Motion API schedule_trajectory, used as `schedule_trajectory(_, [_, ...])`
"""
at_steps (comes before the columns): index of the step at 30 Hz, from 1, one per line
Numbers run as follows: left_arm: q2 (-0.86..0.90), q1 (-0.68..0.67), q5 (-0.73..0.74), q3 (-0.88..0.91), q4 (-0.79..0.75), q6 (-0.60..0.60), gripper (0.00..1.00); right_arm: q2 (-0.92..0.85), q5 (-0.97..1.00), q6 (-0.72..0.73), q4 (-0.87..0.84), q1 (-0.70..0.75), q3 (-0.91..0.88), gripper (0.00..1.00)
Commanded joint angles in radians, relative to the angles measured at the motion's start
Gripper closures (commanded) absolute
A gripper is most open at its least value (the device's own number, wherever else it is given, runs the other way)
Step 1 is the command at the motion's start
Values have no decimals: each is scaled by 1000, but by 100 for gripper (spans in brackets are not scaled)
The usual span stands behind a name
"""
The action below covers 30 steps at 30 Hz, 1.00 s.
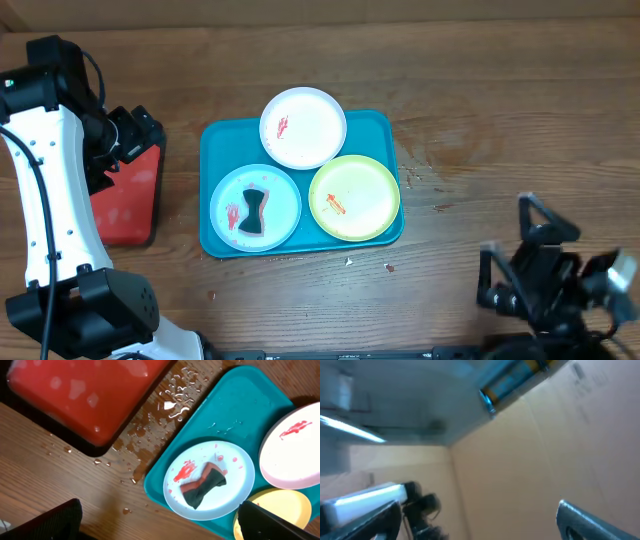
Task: Clean dirty plates on tray and stack at the side
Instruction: 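Reach the right gripper to the light-blue plate rim and grip it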
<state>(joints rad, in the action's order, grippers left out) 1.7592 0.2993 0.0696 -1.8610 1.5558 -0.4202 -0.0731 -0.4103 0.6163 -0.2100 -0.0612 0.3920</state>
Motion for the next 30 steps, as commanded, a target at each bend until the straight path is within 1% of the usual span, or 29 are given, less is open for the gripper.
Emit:
schedule_trajectory(1, [3,2,29,2,0,-14,0,-209,43,-251,448,-3,423,0])
schedule_trajectory(2, [3,2,29,2,0,-14,0,-290,43,-285,600,-3,535,0])
schedule_trajectory(4, [3,2,32,2,0,-14,0,-523,34,-384,949,-3,821,0])
schedule_trajectory(5, [3,2,37,2,0,-14,0,-588,13,-402,1021,-3,890,0])
schedule_trajectory(6, [3,2,41,2,0,-14,0,-715,-80,-403,1135,-3,1023,0])
schedule_trajectory(7, [3,2,41,2,0,-14,0,-795,-209,-400,1202,-3,1104,0])
schedule_trajectory(8, [3,2,41,2,0,-14,0,-888,-383,-401,1262,-3,1189,0])
schedule_trajectory(9, [3,2,41,2,0,-14,0,-955,-509,-401,1267,-5,1231,6])
schedule_trajectory(10, [3,2,41,2,0,-14,0,-988,-571,-407,1255,-10,1241,11])
schedule_trajectory(11, [3,2,44,2,0,-14,0,-1035,-620,-441,1246,-29,1248,23])
schedule_trajectory(12, [3,2,52,2,0,-14,0,-1056,-608,-454,1246,-47,1248,27])
schedule_trajectory(14, [3,2,58,2,0,-14,0,-1114,-443,-449,1292,-131,1248,28])
schedule_trajectory(15, [3,2,58,2,0,-14,0,-1154,-258,-408,1325,-211,1248,31])
schedule_trajectory(16, [3,2,58,2,0,-14,0,-1184,-114,-352,1346,-278,1248,33])
schedule_trajectory(17, [3,2,58,2,0,-14,0,-1230,72,-245,1370,-362,1248,45])
schedule_trajectory(19, [3,2,58,2,-1,-14,0,-1315,248,-105,1387,-475,1247,54])
schedule_trajectory(21, [3,2,58,2,-1,-14,0,-1402,312,-40,1363,-554,1247,54])
schedule_trajectory(22, [3,2,58,2,-1,-14,0,-1467,331,-3,1334,-598,1247,52])
schedule_trajectory(25, [3,2,58,2,0,-14,0,-1620,351,65,1262,-668,1247,50])
schedule_trajectory(27, [3,2,58,2,0,-14,0,-1721,361,74,1215,-695,1247,50])
schedule_trajectory(28, [3,2,58,2,0,-14,0,-1799,362,68,1177,-706,1247,50])
schedule_trajectory(30, [3,2,58,2,0,-14,0,-1856,360,64,1153,-709,1247,50])
